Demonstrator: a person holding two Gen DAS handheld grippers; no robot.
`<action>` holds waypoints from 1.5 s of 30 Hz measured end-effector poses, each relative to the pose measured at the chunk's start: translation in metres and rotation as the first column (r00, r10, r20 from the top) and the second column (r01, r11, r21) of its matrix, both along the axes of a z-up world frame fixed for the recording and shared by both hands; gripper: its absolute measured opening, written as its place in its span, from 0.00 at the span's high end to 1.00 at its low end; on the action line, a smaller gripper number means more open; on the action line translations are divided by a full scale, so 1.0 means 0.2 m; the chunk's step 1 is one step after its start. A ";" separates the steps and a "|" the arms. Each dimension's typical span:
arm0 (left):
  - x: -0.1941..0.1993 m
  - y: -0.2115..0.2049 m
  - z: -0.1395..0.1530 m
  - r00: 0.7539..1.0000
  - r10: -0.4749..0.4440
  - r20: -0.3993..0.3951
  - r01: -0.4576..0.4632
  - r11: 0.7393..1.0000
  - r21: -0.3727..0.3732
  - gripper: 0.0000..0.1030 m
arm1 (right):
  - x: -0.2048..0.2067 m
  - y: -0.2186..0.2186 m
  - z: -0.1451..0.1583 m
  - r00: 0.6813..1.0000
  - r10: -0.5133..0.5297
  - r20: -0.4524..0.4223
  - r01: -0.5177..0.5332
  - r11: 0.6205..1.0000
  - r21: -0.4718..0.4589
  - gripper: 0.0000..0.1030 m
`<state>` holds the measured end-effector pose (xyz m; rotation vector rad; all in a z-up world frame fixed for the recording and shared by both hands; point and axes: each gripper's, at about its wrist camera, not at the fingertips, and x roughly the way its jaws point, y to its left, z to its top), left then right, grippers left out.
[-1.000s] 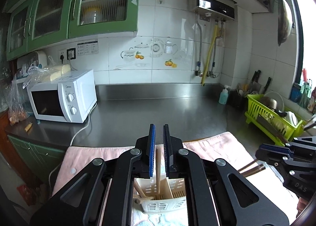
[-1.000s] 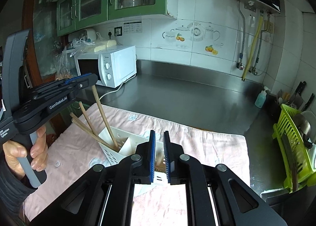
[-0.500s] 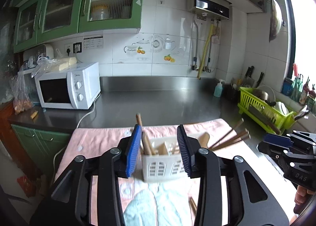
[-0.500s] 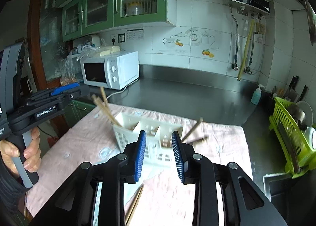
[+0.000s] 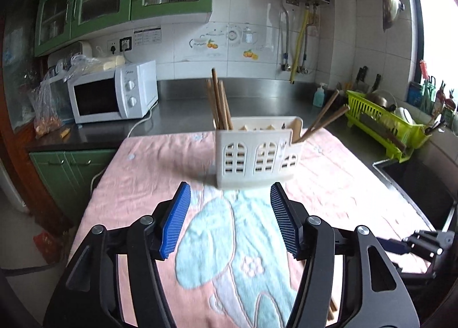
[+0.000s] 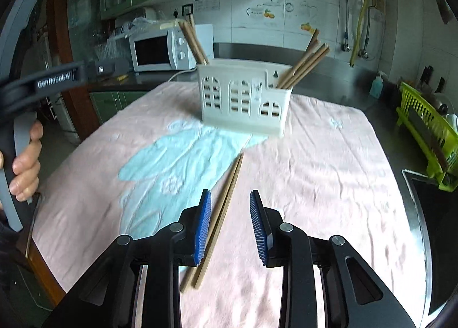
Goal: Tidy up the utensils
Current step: 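Lower the right tool and close it on one of the last chopsticks, then close the left tool on the last chopstick while the right tool holds its chopstick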
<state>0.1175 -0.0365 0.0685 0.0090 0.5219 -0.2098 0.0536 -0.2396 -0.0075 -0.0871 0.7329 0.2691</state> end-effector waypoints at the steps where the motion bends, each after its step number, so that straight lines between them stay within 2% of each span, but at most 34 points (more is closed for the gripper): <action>1: -0.02 0.01 -0.02 1.000 0.002 -0.008 -0.002 1.000 -0.001 0.43 | -0.02 0.01 -0.06 1.000 0.006 -0.028 -0.005 1.000 0.010 0.73; 6: -0.08 0.04 -0.14 0.999 0.029 -0.045 -0.029 1.000 -0.009 0.38 | -0.07 0.04 -0.25 0.995 -0.018 -0.098 0.021 0.999 0.029 0.76; 8: -0.09 0.05 -0.17 0.997 0.038 -0.065 -0.039 0.999 -0.015 0.37 | -0.06 0.03 -0.29 0.993 -0.028 -0.119 0.033 0.999 0.040 0.82; 11: -0.09 0.06 -0.23 0.995 0.044 -0.094 -0.046 0.999 -0.018 0.37 | -0.05 0.03 -0.34 0.988 -0.032 -0.149 0.042 0.997 0.065 0.84; 24: -0.12 0.07 -0.36 0.987 0.052 -0.153 -0.055 0.998 -0.016 0.35 | 0.00 0.06 -0.39 0.987 -0.049 -0.155 0.053 0.998 0.022 0.87; 30: -0.14 0.04 -0.41 0.983 0.036 -0.181 -0.039 0.999 -0.015 0.35 | 0.00 0.02 -0.39 0.987 -0.061 -0.149 0.065 0.998 0.027 0.93; 45: -0.30 -0.32 -0.65 0.948 -0.108 -0.301 0.097 0.994 -0.051 0.37 | -0.08 -0.24 -0.36 0.980 -0.141 -0.143 0.154 0.985 0.080 0.94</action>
